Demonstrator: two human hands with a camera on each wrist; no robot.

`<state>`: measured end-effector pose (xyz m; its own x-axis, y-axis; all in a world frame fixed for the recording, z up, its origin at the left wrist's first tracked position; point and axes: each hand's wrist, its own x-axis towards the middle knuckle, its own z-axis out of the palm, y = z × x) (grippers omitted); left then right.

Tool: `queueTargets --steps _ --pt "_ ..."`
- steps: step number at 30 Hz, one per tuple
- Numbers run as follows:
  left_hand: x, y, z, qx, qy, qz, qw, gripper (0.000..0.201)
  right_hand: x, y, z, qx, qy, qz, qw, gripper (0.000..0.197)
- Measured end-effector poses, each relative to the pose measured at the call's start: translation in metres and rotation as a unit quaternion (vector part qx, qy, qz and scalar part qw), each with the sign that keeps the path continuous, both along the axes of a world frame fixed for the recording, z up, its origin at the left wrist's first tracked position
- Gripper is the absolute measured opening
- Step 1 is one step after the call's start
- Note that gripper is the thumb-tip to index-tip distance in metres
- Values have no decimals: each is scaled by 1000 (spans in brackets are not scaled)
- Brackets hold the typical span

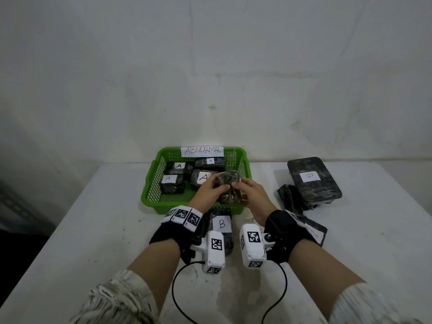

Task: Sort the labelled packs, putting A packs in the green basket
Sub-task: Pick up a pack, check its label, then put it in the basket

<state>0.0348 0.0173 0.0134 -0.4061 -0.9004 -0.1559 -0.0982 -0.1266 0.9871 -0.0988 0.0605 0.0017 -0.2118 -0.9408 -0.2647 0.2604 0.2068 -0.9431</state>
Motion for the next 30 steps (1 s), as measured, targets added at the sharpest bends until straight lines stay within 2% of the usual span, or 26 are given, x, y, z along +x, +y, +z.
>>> queueTargets --steps 3,5,8,11,12,14,16,19,21,24,30 --pt "3 1 -1 -18 -28 -28 999 50 1 -1 -2 -8 37 -20 999 42" --pt "3 0 -2 -30 -34 1 999 58 1 1 -1 -19 40 -29 999 40" --pt "4 -3 -3 -19 -33 79 996 41 -1 4 4 -31 27 -37 998 19" --pt "4 -5 -3 22 -7 83 996 10 -2 5 6 -35 69 -28 997 25" --pt "4 -5 -1 31 5 80 996 8 -2 5 7 -40 79 -29 996 20" --pt "2 -2 3 60 38 62 996 28 -1 2 4 -39 86 -36 995 12" --pt "2 -1 4 64 50 41 996 39 0 -1 -1 -33 118 -59 991 33" --pt "2 0 3 39 15 31 999 31 4 -2 -5 3 229 -59 972 61" --pt "1 -1 2 30 7 29 999 28 6 -1 -3 3 196 -6 981 60" --pt "0 -1 4 44 20 28 998 39 11 1 5 2 96 40 995 41" --pt "1 0 5 43 13 20 999 68 17 1 5 9 98 49 994 37"
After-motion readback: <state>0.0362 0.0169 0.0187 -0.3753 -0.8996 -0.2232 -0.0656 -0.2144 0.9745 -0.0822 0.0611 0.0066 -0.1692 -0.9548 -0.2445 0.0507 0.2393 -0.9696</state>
